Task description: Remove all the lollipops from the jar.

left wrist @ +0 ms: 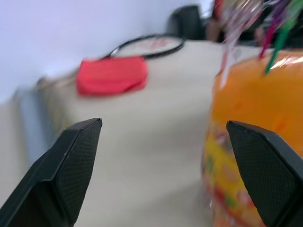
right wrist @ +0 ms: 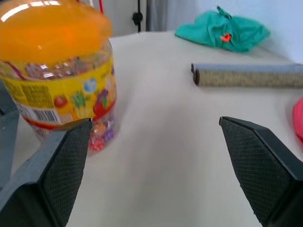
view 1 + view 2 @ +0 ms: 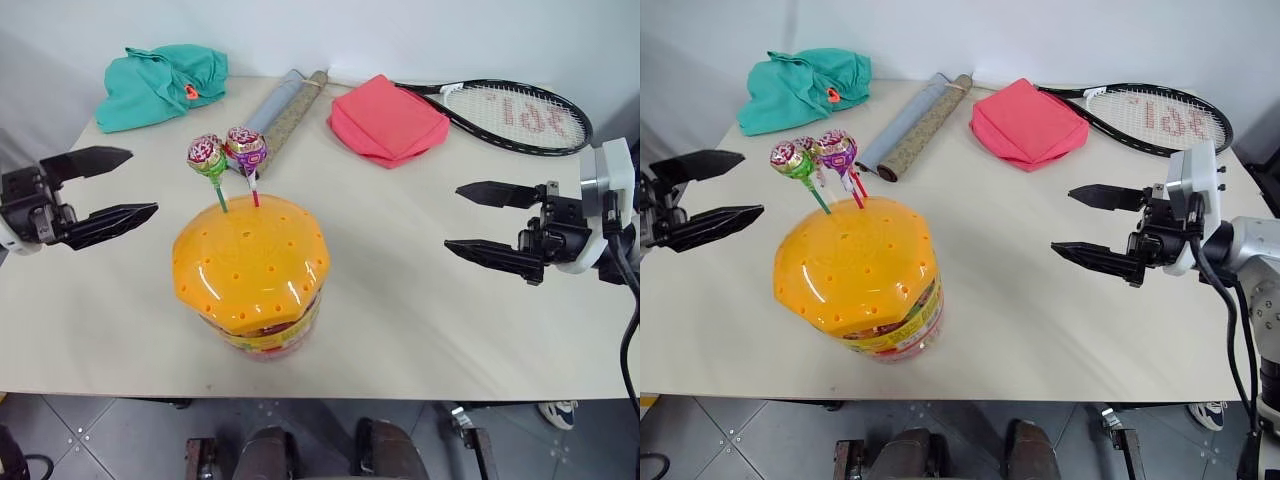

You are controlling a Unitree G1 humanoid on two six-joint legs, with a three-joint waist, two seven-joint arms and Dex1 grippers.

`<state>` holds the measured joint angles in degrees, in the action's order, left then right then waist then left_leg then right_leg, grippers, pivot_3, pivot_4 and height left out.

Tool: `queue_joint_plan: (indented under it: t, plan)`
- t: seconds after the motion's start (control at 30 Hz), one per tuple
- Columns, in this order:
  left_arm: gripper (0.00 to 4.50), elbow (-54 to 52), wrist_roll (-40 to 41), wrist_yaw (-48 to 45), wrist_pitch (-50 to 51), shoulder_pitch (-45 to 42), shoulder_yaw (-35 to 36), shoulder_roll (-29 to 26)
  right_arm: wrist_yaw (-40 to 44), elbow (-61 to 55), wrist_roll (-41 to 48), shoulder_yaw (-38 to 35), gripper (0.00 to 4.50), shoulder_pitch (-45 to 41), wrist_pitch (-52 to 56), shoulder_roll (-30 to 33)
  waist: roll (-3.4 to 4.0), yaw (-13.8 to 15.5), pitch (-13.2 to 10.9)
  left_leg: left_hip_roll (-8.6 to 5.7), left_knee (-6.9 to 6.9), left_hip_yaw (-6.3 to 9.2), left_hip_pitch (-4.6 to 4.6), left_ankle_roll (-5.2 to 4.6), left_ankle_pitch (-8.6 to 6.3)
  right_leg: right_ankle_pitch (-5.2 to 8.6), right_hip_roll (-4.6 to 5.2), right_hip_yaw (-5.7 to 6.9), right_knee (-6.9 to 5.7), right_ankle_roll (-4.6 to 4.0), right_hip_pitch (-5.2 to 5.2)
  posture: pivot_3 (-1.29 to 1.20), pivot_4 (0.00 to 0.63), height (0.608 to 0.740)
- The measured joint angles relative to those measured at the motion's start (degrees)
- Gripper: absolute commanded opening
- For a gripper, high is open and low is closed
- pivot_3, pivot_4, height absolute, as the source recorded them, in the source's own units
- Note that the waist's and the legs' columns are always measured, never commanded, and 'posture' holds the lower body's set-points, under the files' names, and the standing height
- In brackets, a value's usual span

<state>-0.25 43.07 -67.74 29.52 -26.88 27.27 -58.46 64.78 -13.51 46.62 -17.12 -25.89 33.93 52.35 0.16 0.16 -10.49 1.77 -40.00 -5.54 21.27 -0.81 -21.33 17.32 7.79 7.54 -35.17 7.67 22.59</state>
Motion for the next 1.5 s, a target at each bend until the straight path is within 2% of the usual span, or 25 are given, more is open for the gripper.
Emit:
queue_joint_plan:
  t: [0.3,0.4,0.47,0.87,1.0,1.23,1.27,1.5]
  plan:
    - [4.47,3.24,1.16,-6.67,0.17,-12.04,-9.63,4.39,-1.91,-1.93,0.74,0.64,4.5,-0.23,1.13,-0.91,-0.01,-0.17,0.0,-0.01,-0.04,-0.05,0.02,0.0,0.0,0.0,-0.02,-0.02,-0.13,0.0,0.08,0.0,0.15,0.74]
    - [3.87,6.11,0.33,-9.6,-0.83,-13.73,-12.12,5.53,-2.63,-2.81,1.54,0.39,4.5,0.05,1.41,-0.92,-0.01,-0.17,0.0,-0.01,-0.05,-0.08,0.02,0.0,0.0,0.0,-0.02,-0.02,-0.13,0.0,0.09,0.0,0.15,0.74]
    - [3.27,7.78,-0.42,-10.71,-1.28,-14.28,-13.4,6.03,-3.1,-3.4,1.89,0.29,4.5,0.17,1.47,-0.92,-0.02,-0.12,-0.01,-0.01,-0.06,-0.07,0.02,0.0,0.0,0.0,-0.02,-0.02,-0.14,0.0,0.09,0.0,0.15,0.74]
    - [3.27,14.16,-5.32,-13.95,-3.45,-21.99,-17.91,8.85,-6.61,-6.88,2.46,-2.25,4.5,4.24,1.35,-1.0,-0.06,0.52,-0.02,-0.03,-0.12,-0.05,0.04,-0.02,-0.01,0.0,-0.01,-0.02,-0.18,0.0,0.09,0.0,0.15,0.74]
    - [2.42,15.47,-6.04,-16.2,-4.26,-23.69,-19.23,10.05,-7.24,-7.02,2.53,-2.25,4.5,4.33,1.04,-1.25,-0.06,0.75,-0.02,-0.03,-0.16,-0.06,0.04,-0.02,-0.01,0.0,-0.01,-0.03,-0.19,0.0,0.09,0.0,0.15,0.74]
    - [0.24,16.54,-6.32,-17.87,-3.64,-24.73,-19.35,10.07,-8.71,-8.78,6.38,-4.02,4.5,4.2,1.59,-1.33,-0.08,0.9,-0.03,-0.02,-0.18,-0.04,0.05,-0.02,-0.01,0.0,-0.01,-0.03,-0.22,0.0,0.1,0.0,0.15,0.74]
    - [0.03,16.49,-6.32,-17.85,-3.25,-25.04,-19.34,10.06,-8.74,-8.75,6.58,-4.02,4.5,4.07,1.63,-1.33,-0.08,1.0,-0.04,-0.02,-0.18,-0.04,0.05,-0.02,-0.01,0.0,-0.01,-0.03,-0.22,0.0,0.1,0.0,0.15,0.74]
    - [0.03,15.8,-5.77,-13.55,0.54,-29.43,-16.52,9.22,-8.65,-8.14,6.66,-3.85,4.5,2.97,1.36,-1.33,-0.11,1.1,-0.05,-0.02,-0.24,-0.02,0.07,-0.03,-0.01,0.0,-0.01,-0.04,-0.25,0.0,0.1,0.0,0.15,0.74]
